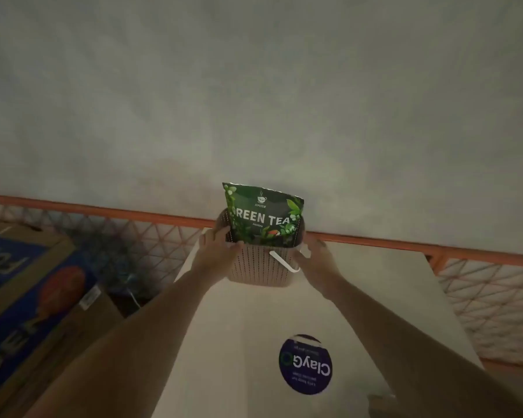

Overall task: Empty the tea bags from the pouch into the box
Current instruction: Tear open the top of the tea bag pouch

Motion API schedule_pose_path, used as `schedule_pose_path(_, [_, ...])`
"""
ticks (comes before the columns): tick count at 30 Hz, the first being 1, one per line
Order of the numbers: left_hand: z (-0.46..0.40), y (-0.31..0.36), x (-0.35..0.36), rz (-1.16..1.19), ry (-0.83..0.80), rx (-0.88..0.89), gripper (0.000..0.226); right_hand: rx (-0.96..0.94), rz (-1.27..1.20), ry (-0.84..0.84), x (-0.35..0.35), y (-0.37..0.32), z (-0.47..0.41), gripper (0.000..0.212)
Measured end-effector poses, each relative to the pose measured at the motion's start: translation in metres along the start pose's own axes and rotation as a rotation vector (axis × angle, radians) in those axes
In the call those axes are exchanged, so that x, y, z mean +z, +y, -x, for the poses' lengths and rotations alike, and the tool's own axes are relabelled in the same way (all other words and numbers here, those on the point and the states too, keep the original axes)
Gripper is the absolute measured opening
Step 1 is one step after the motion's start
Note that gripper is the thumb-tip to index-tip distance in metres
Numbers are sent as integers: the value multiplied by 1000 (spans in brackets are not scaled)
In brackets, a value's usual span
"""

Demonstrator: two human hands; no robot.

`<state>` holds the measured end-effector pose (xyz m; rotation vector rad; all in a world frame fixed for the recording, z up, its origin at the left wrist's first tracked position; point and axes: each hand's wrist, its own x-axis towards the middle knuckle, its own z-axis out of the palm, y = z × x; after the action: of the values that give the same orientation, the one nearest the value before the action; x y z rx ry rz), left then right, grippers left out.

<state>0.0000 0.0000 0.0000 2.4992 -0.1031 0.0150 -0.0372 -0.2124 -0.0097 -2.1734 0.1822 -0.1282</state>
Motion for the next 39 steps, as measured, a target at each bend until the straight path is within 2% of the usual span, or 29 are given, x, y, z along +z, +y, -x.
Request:
schedule_pose_path(4, [-19, -19, 13, -15, -56, -47, 58, 30, -59, 37, 12, -8, -24, 64])
schedule_pose_path(6, [-30, -30, 20, 1, -47, -61, 59, 54, -72, 74, 16, -11, -37, 63])
schedule_pose_path(9, [-43, -44, 29, 68, 11, -97, 63, 79, -66, 100, 19, -13, -55, 59])
schedule_pose_path(13, [-54, -55, 41, 263, 85, -143, 71, 88, -114, 118, 30, 1, -83, 88])
schedule_pose_path(17, [-60, -52, 49, 345, 141, -118, 72, 113, -87, 108, 30, -8, -87, 88])
schedule_pose_path(21, [-62, -48, 53, 441, 159, -141, 97, 157, -87, 77, 34, -7, -98, 89])
schedule_pose_path(27, [-62, -46, 54, 483, 151, -181, 97, 190, -65, -9, 46, -6, -105, 72])
schedule_pose_path(31, [-60, -45, 53, 409, 144, -204, 89, 216, -90, -28, 48, -8, -106, 36])
schedule_pose_path(34, [-61, -46, 54, 369, 165, -223, 77, 197, -133, 50, 47, -8, -105, 18])
schedule_pose_path(39, [-64, -46, 50, 333, 139, -228, 81, 171, -319, 157, 33, -23, -100, 20])
